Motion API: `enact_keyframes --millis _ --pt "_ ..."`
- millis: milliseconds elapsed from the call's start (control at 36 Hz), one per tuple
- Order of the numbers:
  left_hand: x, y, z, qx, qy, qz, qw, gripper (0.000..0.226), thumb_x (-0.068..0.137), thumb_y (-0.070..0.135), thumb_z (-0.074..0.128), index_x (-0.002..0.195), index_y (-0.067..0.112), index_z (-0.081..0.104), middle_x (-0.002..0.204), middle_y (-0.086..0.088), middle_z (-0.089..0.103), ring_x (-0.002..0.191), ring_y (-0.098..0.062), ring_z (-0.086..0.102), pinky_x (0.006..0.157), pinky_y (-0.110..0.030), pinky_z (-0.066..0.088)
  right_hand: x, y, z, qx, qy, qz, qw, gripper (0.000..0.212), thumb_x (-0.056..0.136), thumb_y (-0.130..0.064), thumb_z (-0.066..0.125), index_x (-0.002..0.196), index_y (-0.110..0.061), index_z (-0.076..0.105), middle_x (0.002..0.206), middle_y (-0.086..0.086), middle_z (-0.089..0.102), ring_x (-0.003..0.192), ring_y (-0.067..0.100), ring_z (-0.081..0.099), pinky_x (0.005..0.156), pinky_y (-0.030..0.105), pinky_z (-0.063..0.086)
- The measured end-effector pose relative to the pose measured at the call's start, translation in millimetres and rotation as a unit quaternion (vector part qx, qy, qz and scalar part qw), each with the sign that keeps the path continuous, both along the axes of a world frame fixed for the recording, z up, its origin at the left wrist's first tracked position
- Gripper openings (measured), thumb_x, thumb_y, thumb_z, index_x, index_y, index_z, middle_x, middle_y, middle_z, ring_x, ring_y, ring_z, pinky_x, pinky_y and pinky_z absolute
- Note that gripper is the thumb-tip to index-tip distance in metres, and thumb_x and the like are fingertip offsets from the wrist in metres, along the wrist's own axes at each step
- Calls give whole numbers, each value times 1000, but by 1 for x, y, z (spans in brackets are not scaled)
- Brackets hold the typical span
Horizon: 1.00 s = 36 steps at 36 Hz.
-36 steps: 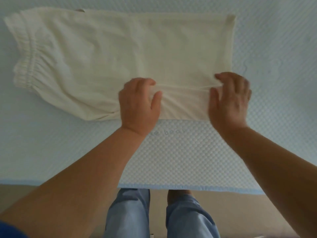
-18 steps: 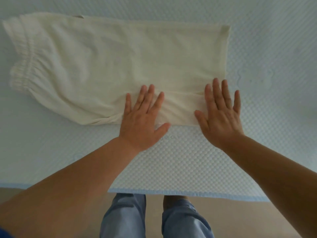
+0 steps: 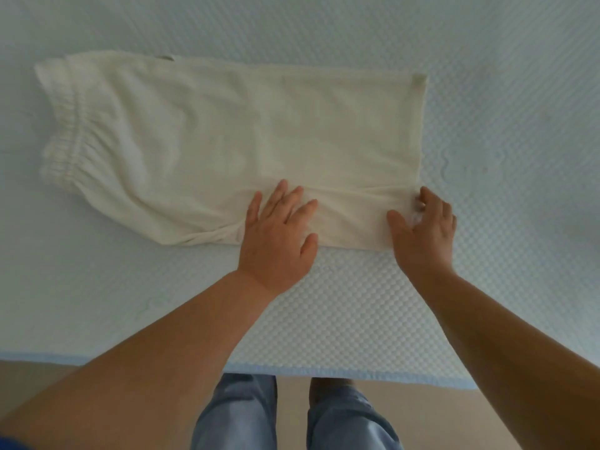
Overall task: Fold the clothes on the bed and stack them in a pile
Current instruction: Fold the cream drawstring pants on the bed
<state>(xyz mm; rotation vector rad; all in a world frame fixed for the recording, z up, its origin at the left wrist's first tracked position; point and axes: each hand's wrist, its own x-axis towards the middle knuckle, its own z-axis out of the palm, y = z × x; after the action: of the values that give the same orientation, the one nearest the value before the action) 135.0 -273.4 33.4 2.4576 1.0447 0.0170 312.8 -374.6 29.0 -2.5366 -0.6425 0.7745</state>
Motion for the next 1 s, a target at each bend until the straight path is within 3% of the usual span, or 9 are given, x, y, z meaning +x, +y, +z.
enact_keyframes --millis 83,167,250,444,639,778,861,944,1000 --pt "5 -3 5 4 -27 -8 1000 45 70 20 63 112 8 67 118 -14 64 112 -34 59 92 -48 44 10 18 1 -27 50 -89 994 65 83 -36 63 138 -13 37 133 5 42 122 24 41 105 41 34" --pt "6 -5 -1 -31 23 -19 999 47 78 22 58 125 13 60 131 -11 56 120 -32 51 96 -44 39 23 33 0 -51 106 -139 983 60 79 -39 69 129 -15 46 120 1 51 106 20 50 87 34 42" --pt "8 -3 -12 -52 75 -15 996 51 86 30 52 137 24 47 147 -2 39 134 -23 32 103 -37 22 33 40 -1 -72 138 -125 980 46 77 -37 71 115 -16 54 101 -3 58 88 17 54 74 32 42" --pt "26 15 -12 -113 60 49 991 50 86 34 53 135 26 48 137 1 47 126 -23 38 98 -34 33 36 45 9 -42 162 -92 981 22 78 -33 70 89 -23 53 84 -9 58 75 10 55 61 28 41" --pt "34 48 2 -311 18 145 939 45 91 38 53 131 18 55 138 -4 52 129 -19 44 102 -24 30 16 71 41 32 178 2 983 46 79 -25 69 119 -31 47 81 -15 60 80 11 61 75 34 49" --pt "30 72 9 -502 -68 275 817 47 94 48 45 117 11 62 120 -9 63 111 -26 57 88 -30 40 -13 105 58 33 155 103 982 67 81 -27 64 138 -40 32 79 -12 63 69 -1 57 53 16 37" --pt "19 87 15 -623 -153 372 671 47 89 58 44 100 19 66 84 -1 69 77 -19 60 69 -30 41 -39 127 63 -4 120 169 978 82 83 -32 62 147 -41 12 81 -10 62 66 0 55 47 11 34" --pt "-8 109 12 -693 -223 411 550 62 85 68 39 106 15 62 66 -1 63 57 -17 57 57 -26 45 -75 150 59 -27 102 229 968 84 84 -34 60 147 -40 5 94 -1 64 81 17 62 56 19 41" --pt "-28 122 8 -704 -255 426 507 66 84 69 40 110 12 61 68 -4 61 53 -18 55 55 -25 47 -102 163 52 -42 97 258 960 83 84 -29 58 148 -36 5 107 5 65 95 24 63 73 29 48"
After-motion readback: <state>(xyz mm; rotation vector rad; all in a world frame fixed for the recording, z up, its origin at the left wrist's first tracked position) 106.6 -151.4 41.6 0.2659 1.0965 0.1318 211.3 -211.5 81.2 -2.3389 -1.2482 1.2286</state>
